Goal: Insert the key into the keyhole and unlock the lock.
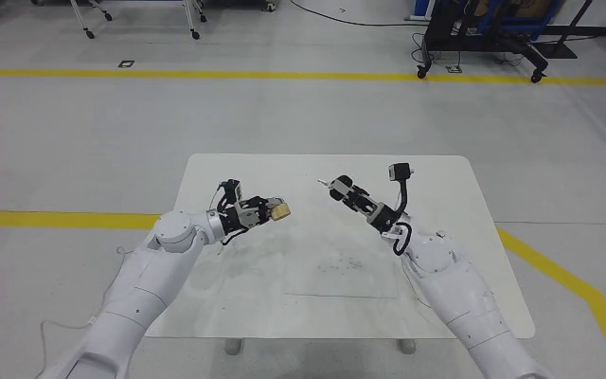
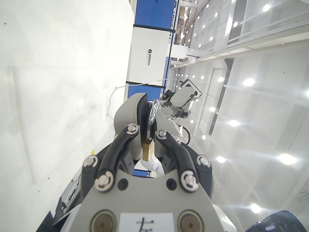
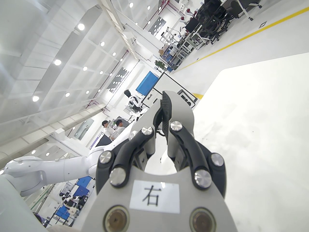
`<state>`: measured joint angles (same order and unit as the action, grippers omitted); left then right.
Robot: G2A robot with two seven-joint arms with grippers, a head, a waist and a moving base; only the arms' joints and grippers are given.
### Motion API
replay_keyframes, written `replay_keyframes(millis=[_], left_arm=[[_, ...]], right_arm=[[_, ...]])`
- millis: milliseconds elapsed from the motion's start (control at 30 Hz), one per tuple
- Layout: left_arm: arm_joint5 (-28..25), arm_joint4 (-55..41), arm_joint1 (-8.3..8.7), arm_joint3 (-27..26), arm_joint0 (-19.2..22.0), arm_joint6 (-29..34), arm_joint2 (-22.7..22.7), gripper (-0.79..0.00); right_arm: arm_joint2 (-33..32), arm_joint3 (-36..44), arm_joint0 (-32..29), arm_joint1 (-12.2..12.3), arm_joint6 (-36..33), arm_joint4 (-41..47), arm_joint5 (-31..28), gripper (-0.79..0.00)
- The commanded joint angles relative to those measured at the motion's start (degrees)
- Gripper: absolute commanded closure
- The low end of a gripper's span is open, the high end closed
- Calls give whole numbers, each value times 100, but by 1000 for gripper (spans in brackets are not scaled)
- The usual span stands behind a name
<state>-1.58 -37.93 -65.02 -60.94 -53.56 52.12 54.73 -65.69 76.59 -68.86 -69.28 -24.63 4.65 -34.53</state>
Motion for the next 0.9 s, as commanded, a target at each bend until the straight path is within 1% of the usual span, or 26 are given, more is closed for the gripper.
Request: replay_keyframes(millis=[0,67,133,167,233,333,400,467,533,567,600,667,867], left_arm=[[-1,0,0,0,0,0,0,0],[18,8,-4,-56,-47,-72,-4,0],[158,-2,2,-142,-95,-64,21,0],[261,-24,6,-155,-109,-45,41,0],[751,94,13,-136,-73,95,-27,0],[1168,364,5,-177,3,302,-183,0],[1380,558,1,-158,38,350,-273,0],[1602,715,-7,-103,103,283,-330,0],[1774,712,-24,-64,126,224,-354,0],[1818,681,-31,-43,140,202,-347,0],[1883,662,-38,-15,153,160,-343,0],[1998,687,-56,38,185,5,-355,0],[2279,659,-115,134,253,-83,-433,0]], right_arm=[[0,0,0,0,0,0,0,0],[2,12,-4,0,6,-29,12,0],[28,182,-42,8,-12,-335,-106,0],[19,248,-38,23,-64,-647,-228,0],[10,467,-36,57,-117,-1465,-582,0],[-22,673,-85,91,42,-2611,-1011,0],[-100,877,-141,111,368,-3604,-1186,0],[-201,1196,-277,134,853,-4822,-1285,0],[-255,1578,-462,161,1360,-6258,-1145,0],[-234,1753,-570,171,1603,-7003,-942,0],[-165,1845,-683,176,1857,-7556,-770,0],[-48,1830,-786,176,2261,-8116,-577,0],[458,1966,-794,177,2684,-9878,-10,0]])
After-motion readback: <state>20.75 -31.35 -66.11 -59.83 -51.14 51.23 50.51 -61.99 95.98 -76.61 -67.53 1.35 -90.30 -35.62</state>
